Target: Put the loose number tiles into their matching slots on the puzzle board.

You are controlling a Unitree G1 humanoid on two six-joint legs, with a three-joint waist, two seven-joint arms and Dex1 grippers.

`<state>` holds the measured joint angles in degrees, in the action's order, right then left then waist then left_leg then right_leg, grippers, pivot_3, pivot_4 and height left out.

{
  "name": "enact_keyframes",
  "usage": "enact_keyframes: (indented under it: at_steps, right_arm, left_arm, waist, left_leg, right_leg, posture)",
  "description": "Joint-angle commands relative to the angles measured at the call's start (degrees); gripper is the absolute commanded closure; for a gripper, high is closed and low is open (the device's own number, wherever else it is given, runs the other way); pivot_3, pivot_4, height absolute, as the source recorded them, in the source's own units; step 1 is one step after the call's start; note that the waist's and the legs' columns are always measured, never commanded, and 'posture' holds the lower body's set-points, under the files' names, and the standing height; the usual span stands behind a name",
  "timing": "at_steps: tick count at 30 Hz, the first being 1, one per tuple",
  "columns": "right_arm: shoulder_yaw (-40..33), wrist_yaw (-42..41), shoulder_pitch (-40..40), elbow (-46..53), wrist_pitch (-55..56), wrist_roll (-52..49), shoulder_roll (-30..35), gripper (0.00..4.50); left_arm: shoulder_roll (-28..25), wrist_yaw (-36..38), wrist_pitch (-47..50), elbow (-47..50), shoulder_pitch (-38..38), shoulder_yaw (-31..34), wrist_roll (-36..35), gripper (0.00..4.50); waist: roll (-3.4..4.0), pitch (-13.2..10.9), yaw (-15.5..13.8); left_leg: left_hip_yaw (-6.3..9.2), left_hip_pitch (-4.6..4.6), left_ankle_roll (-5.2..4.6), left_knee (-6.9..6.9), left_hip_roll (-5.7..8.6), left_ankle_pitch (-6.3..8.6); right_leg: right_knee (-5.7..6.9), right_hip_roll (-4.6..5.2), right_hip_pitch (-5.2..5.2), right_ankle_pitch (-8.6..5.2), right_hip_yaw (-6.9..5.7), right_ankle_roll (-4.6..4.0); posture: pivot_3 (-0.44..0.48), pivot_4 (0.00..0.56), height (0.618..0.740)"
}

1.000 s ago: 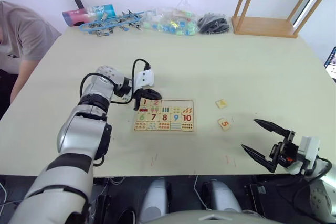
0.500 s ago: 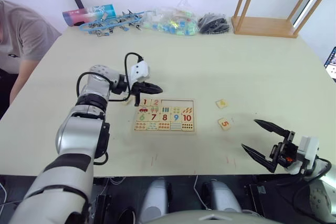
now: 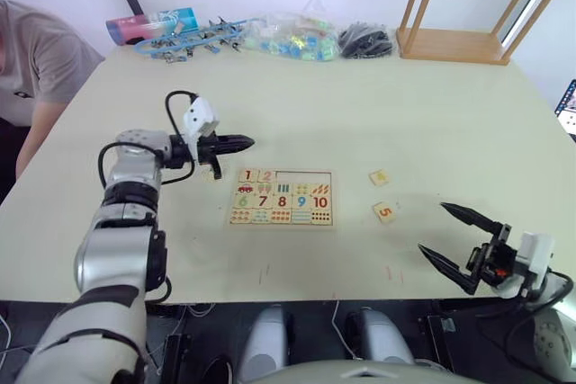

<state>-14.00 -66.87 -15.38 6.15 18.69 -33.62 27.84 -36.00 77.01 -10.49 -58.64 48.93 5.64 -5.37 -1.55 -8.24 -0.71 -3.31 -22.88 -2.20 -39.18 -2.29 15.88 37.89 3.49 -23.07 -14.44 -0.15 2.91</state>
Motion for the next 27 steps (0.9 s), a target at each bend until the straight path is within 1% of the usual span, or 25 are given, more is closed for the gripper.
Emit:
enact_keyframes:
  at_steps: [1, 6, 8, 10, 11, 12, 13, 15, 16, 18, 19, 20, 27]
  right_arm:
    - [-2.89, 0.58, -0.44, 0.39, -0.67, -1.88, 1.04, 0.00]
    - [-4.87, 1.42, -1.78, 0.63, -2.97, -2.92, 2.17, 0.00]
    - [-5.45, 1.48, -2.33, 0.62, -3.51, -2.85, 2.53, 0.00]
    - [-5.96, 1.79, -2.97, 0.42, -4.18, -2.93, 2.77, 0.00]
    - [-6.14, 2.09, -3.25, 0.30, -4.55, -2.92, 2.79, 0.00]
    - [-6.15, 2.68, -3.50, 0.18, -4.76, -2.37, 2.65, 0.00]
    - [-6.11, 3.19, -3.75, 0.28, -5.14, -2.14, 2.40, 0.00]
    - [-6.20, 3.86, -4.10, 0.31, -5.48, -1.78, 2.14, 0.00]
    - [-6.36, 4.18, -4.30, 0.33, -5.64, -1.71, 2.13, 0.00]
    - [-6.68, 4.66, -4.86, 0.44, -5.95, -1.72, 2.16, 0.00]
    - [-6.78, 4.77, -5.22, 0.56, -6.08, -1.72, 2.15, 0.00]
    - [-6.86, 4.74, -5.58, 0.58, -6.14, -1.72, 2.17, 0.00]
    - [-8.27, 4.30, -7.93, 0.70, -6.54, -2.55, 2.74, 0.00]
  left_arm:
    - [-1.89, -1.37, 3.07, 8.70, -5.31, 2.85, -3.91, 4.43]
    - [-4.13, -3.81, 7.99, 20.48, -16.32, 5.68, -7.68, 4.43]
    - [-4.80, -5.28, 8.84, 23.76, -19.93, 6.86, -8.50, 4.06]
    - [-5.67, -6.54, 8.88, 27.01, -24.53, 8.20, -8.97, 3.45]
    - [-5.92, -7.19, 8.85, 28.78, -27.09, 9.09, -9.44, 3.01]
    - [-6.06, -7.97, 8.87, 31.21, -30.48, 10.22, -10.25, 2.75]
    - [-6.00, -8.59, 9.84, 34.24, -33.81, 11.37, -11.47, 2.64]
    - [-5.89, -9.75, 10.93, 38.46, -38.35, 12.70, -12.80, 2.01]
    - [-5.95, -10.48, 11.58, 40.31, -40.64, 13.47, -13.45, 1.78]
    - [-6.23, -11.55, 11.96, 43.24, -44.70, 14.78, -14.36, 0.94]
    - [-6.34, -11.88, 12.51, 44.47, -46.44, 15.55, -15.15, 0.39]
    - [-6.50, -12.07, 12.56, 45.45, -47.98, 16.21, -15.58, 0.03]
    - [-7.22, -13.53, 12.98, 48.18, -53.94, 18.98, -16.83, 0.03]
  waist:
    - [0.00, 0.00, 0.03]
    - [0.01, 0.00, -0.14]
    - [0.01, 0.00, -0.15]
    - [0.02, 0.01, -0.10]
    - [0.05, 0.02, -0.06]
    - [0.05, 0.02, 0.09]
    - [0.05, 0.03, 0.08]
    - [0.06, 0.03, 0.28]
    - [0.07, 0.02, 0.21]
    - [0.07, 0.02, 0.00]
    - [0.08, 0.03, -0.16]
    - [0.09, 0.03, -0.19]
    - [0.13, 0.04, -0.14]
  left_leg:
    - [0.00, 0.00, 0.00, 0.00, -0.01, 0.00]
    - [0.00, 0.01, 0.00, 0.00, -0.03, 0.00]
    - [0.00, 0.01, 0.00, 0.00, -0.04, 0.00]
    - [-0.01, 0.02, 0.00, 0.01, -0.13, 0.00]
    - [-0.01, 0.02, 0.00, 0.01, -0.10, 0.00]
    - [-0.04, 0.06, 0.00, 0.02, -0.11, 0.00]
    - [-0.06, 0.09, 0.00, 0.05, -0.17, 0.00]
    - [-0.09, 0.09, 0.00, 0.08, -0.22, 0.01]
    - [-0.13, 0.12, 0.00, 0.08, -0.31, 0.01]
    - [-0.13, 0.12, 0.01, 0.09, -0.31, 0.01]
    - [-0.12, 0.13, 0.01, 0.09, -0.31, 0.01]
    - [-0.12, 0.13, 0.01, 0.09, -0.30, 0.01]
    - [-0.12, 0.13, 0.00, 0.10, -0.25, 0.01]
  right_leg:
    - [0.00, 0.00, 0.00, 0.00, -0.01, 0.00]
    - [0.01, 0.03, 0.00, 0.00, -0.03, -0.01]
    - [0.01, 0.04, 0.00, 0.00, -0.03, -0.01]
    - [0.01, 0.09, 0.01, 0.00, -0.02, -0.01]
    - [0.01, 0.09, 0.01, 0.00, -0.02, -0.01]
    - [0.02, 0.10, 0.01, 0.00, -0.01, -0.01]
    - [0.01, 0.11, 0.01, 0.00, 0.00, -0.02]
    - [0.00, 0.13, -0.01, 0.00, 0.01, -0.02]
    - [0.00, 0.16, 0.00, 0.00, 0.02, -0.02]
    - [0.00, 0.19, 0.00, -0.01, 0.00, -0.03]
    - [0.00, 0.20, 0.00, -0.01, -0.02, -0.04]
    - [-0.01, 0.23, 0.01, -0.01, -0.03, -0.04]
    - [-0.02, 0.28, 0.01, -0.03, -0.06, -0.07]
  posture:
    - [0.000, 0.150, 0.737]
    - [0.000, 0.150, 0.737]
    - [0.000, 0.150, 0.737]
    - [0.000, 0.150, 0.737]
    - [0.000, 0.150, 0.737]
    - [0.000, 0.150, 0.737]
    - [0.000, 0.150, 0.737]
    - [0.000, 0.150, 0.737]
    - [0.000, 0.150, 0.737]
    - [0.000, 0.150, 0.737]
    - [0.000, 0.150, 0.737]
    - [0.000, 0.150, 0.737]
    - [0.000, 0.150, 0.737]
